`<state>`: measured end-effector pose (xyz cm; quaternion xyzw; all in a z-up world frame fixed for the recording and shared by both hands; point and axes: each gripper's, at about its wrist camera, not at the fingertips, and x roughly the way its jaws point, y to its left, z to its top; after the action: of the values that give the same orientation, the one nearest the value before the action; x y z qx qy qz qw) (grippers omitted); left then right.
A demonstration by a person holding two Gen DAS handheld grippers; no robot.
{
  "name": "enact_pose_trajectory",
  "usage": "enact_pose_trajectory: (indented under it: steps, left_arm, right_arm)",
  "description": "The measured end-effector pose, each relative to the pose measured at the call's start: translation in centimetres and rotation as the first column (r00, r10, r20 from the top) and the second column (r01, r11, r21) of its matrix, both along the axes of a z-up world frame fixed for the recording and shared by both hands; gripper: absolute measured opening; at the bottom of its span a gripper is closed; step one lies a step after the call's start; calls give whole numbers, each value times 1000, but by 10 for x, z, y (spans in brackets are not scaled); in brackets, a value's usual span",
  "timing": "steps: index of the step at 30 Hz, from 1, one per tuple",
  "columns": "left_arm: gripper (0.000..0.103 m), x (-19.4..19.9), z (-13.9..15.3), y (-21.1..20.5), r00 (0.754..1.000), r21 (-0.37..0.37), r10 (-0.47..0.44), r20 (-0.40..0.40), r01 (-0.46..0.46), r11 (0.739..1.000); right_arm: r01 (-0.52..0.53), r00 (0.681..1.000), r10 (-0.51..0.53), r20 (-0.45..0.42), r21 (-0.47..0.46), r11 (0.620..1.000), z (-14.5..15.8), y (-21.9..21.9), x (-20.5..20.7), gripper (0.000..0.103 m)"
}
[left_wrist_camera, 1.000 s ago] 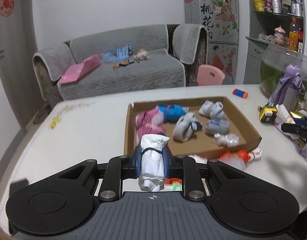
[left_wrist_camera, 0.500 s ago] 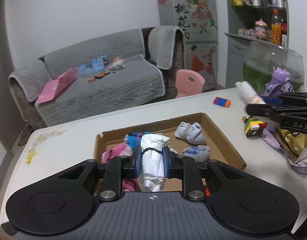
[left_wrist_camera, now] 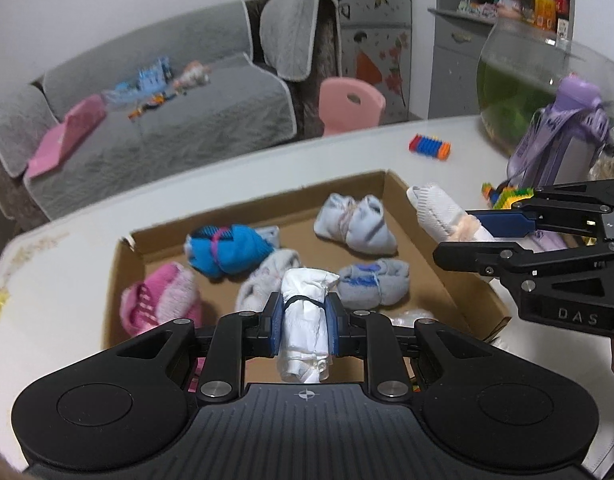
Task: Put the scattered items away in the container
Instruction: 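Carry both white sock rolls over the box and open both grippers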
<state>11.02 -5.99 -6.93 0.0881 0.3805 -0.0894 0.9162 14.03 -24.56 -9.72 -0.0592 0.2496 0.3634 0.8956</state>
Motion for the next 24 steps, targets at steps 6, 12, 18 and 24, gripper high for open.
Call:
enact_pose_trajectory:
  steps: [6,12,18,24]
  left_arm:
    - [27,9,-19,-3,999,-10,-1,-48,0,1000]
    - [27,15,-33,-7,997,-13,2,-82,-4,1000]
    - [27,18,-43,-6,995,-8,13,-104,-14,1000]
    - [27,20,-53,-5,992,-7,21,-123,-22,1000]
  right_arm:
    - [1,1000,-2,-24,-49,999,-7,8,-2,25]
    - [5,998,-10,-57,-75,997,-16,10,0,25]
    - [9,996,-18,-87,-101,995,-26,13,4,25]
    - [5,995,-19,-102,-133,991,-32,16,6,25]
